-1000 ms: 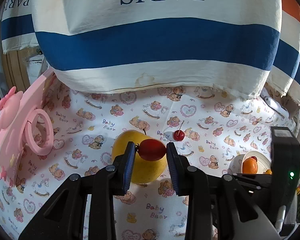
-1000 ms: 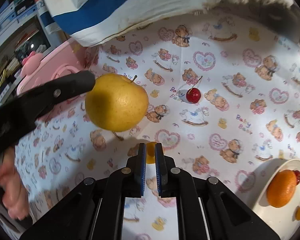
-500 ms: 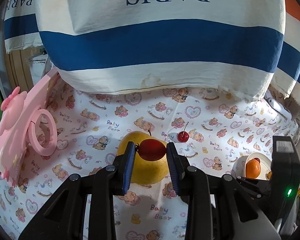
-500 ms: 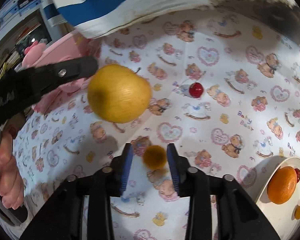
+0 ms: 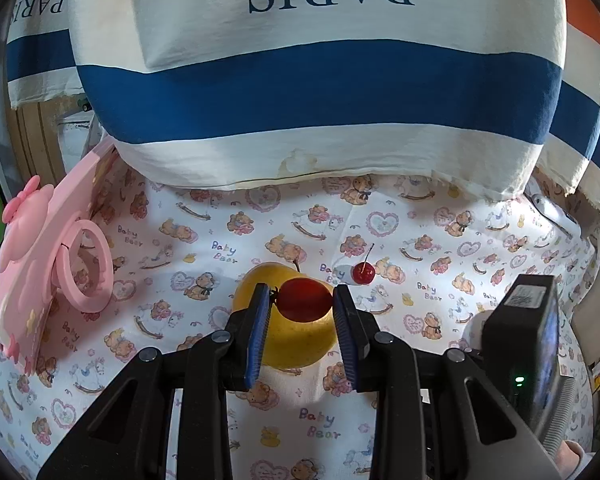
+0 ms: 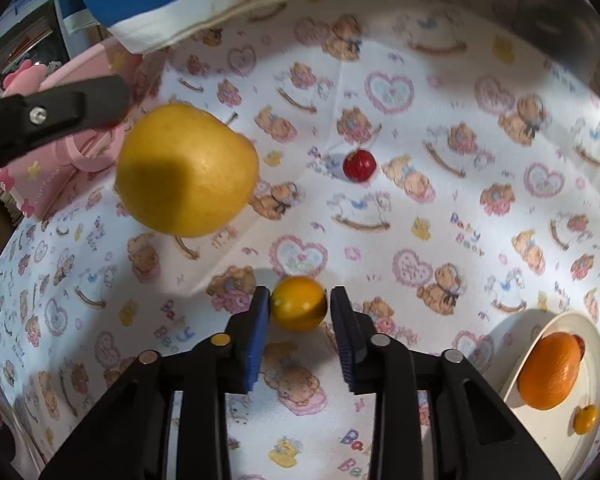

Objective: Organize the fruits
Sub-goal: 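Grasp the small orange fruit beside the pear with the right gripper while the left holds the tomato, then carry the tomato with the left gripper while the right releases the small orange onto the plate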

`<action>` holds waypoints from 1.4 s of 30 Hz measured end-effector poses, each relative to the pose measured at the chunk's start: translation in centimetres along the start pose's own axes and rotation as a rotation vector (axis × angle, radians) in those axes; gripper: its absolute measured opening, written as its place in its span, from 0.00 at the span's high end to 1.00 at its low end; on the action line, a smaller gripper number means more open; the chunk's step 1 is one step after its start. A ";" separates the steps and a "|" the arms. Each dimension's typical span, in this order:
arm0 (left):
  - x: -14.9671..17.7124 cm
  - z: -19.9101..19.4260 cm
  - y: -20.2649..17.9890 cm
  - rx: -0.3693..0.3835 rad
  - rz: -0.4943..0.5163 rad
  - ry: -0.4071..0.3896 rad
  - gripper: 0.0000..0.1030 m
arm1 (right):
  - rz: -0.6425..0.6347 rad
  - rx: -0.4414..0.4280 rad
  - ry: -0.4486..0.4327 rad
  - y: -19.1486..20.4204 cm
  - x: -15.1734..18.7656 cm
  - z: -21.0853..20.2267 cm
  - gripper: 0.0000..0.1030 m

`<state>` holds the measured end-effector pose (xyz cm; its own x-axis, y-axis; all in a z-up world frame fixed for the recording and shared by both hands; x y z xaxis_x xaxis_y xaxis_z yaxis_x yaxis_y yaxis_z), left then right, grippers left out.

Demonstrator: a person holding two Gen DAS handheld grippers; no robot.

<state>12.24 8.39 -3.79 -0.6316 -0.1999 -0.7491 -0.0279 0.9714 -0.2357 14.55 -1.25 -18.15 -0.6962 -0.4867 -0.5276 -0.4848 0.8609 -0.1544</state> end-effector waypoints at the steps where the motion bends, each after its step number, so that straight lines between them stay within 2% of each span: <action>1: 0.0 0.0 0.0 0.000 0.001 0.001 0.70 | 0.001 0.003 0.000 -0.1 0.1 0.1 0.72; 8: 0.0 0.0 0.0 -0.002 0.000 0.001 0.70 | 0.037 -0.004 -0.063 -1.4 0.5 -1.9 0.72; 16: -0.1 -0.4 -0.9 0.028 0.014 -0.006 0.70 | 0.064 -0.050 -0.138 -3.2 2.0 -7.0 0.72; 24: -0.1 -1.3 -2.4 0.041 0.056 -0.034 0.70 | 0.120 -0.012 -0.245 -7.2 3.3 -12.6 0.72; 29: 0.2 -2.2 -5.1 0.071 0.125 -0.062 0.70 | 0.153 0.057 -0.287 -10.7 5.2 -15.1 0.72; 33: 1.0 -2.9 -7.6 0.147 0.146 -0.060 0.70 | 0.175 0.091 -0.309 -12.8 6.8 -16.5 0.72; 39: 1.3 -4.5 -10.3 0.185 0.207 -0.134 0.70 | 0.205 0.122 -0.384 -14.5 8.4 -18.7 0.72; 42: 1.3 -5.2 -11.4 0.203 0.228 -0.189 0.70 | 0.196 0.095 -0.437 -14.4 8.8 -19.7 0.72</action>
<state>7.68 -2.27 1.13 -0.4485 -0.0193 -0.8936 0.2641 0.9522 -0.1532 4.98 -20.85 -4.09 -0.4725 -0.2235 -0.8525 -0.3023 0.9497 -0.0814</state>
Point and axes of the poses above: each gripper's, at about its wrist camera, not at the fingertips, and z roughly the way its jaws point, y to its left, x to its underside, the point moved 10 cm from there along z, roughly the way its jaws point, and after that the axes turned 7 degrees about x, right-handed, at the moved point
